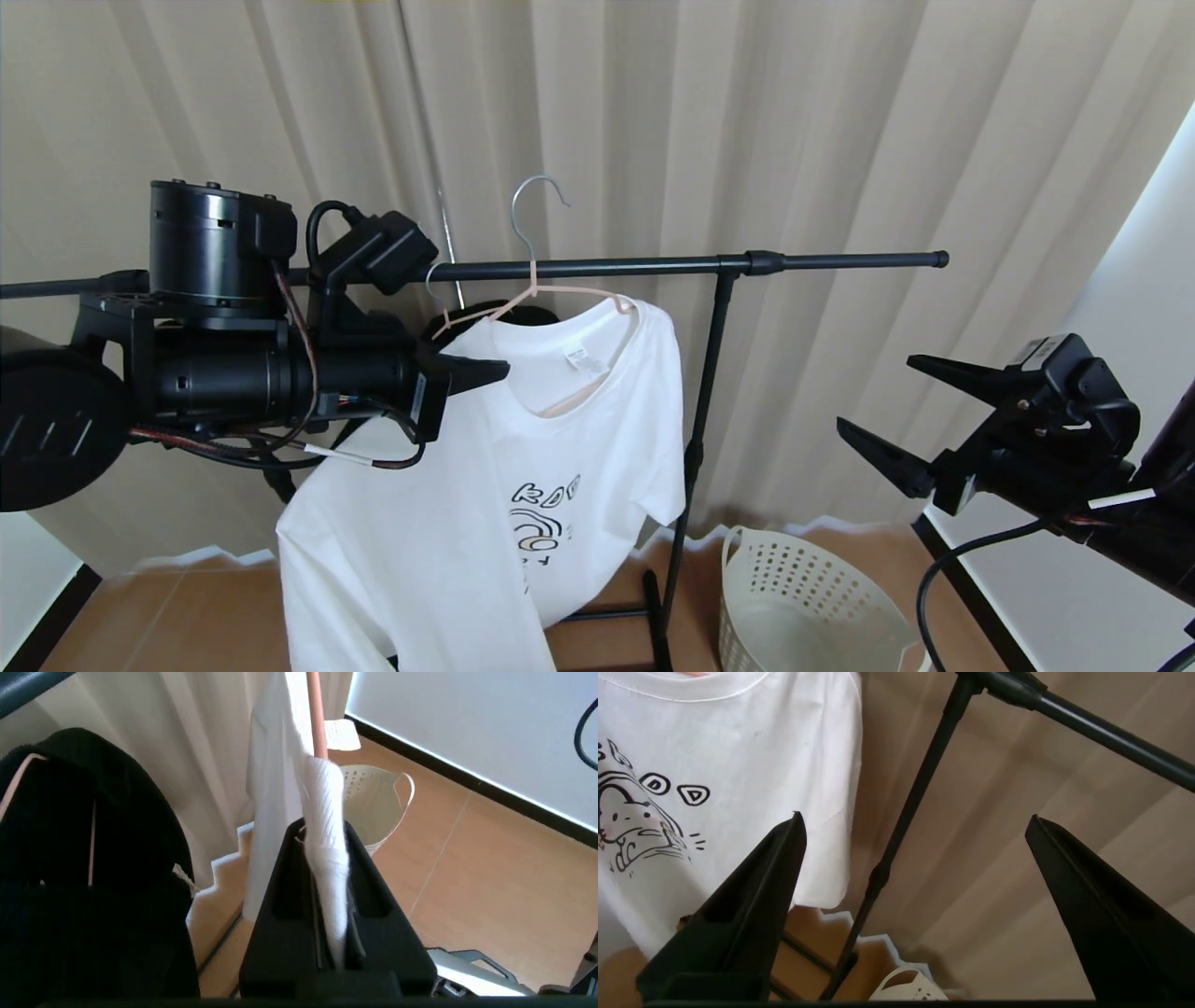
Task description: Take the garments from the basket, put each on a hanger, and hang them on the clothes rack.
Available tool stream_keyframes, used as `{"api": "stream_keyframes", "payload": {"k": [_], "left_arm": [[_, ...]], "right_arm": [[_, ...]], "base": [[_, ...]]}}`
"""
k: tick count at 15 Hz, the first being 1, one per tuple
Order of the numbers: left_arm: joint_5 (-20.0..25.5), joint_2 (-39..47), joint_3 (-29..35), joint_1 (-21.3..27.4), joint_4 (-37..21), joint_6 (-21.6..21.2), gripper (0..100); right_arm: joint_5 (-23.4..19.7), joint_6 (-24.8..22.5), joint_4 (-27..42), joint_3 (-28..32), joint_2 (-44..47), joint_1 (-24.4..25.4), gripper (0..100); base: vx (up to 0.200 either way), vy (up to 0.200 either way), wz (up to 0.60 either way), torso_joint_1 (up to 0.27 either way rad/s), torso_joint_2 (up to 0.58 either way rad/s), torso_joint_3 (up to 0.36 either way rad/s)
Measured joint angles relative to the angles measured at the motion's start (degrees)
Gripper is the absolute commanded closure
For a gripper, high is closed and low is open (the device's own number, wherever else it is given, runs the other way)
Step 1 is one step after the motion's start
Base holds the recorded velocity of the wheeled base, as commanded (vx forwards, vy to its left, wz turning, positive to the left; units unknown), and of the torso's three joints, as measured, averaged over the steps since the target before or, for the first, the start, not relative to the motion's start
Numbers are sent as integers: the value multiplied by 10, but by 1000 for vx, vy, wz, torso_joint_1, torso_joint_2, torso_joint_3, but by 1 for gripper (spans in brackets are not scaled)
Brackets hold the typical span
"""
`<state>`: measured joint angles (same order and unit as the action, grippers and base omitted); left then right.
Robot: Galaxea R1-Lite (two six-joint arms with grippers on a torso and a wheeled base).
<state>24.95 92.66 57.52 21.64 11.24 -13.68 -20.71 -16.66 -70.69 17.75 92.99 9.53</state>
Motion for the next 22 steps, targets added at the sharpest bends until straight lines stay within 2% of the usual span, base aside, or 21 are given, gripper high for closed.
{"api": "stream_keyframes", "payload": {"k": [4,10,16,22], "left_arm": [[-42,9,-5,23,1,14,100],[-113,55,3,40,71,62,100],[-178,85,15,50,74,80,100],[-218,139,64,56,75,124,100]], "right_arm": [[0,0,0,0,1,0,0],[1,0,0,0,1,0,0],[15,0,-1,1,-2,-1,0],[15,0,-1,-1,-4,0,0]], "base": [[0,0,0,0,0,0],[0,0,0,0,0,0],[0,0,0,0,0,0],[0,0,0,0,0,0]]}}
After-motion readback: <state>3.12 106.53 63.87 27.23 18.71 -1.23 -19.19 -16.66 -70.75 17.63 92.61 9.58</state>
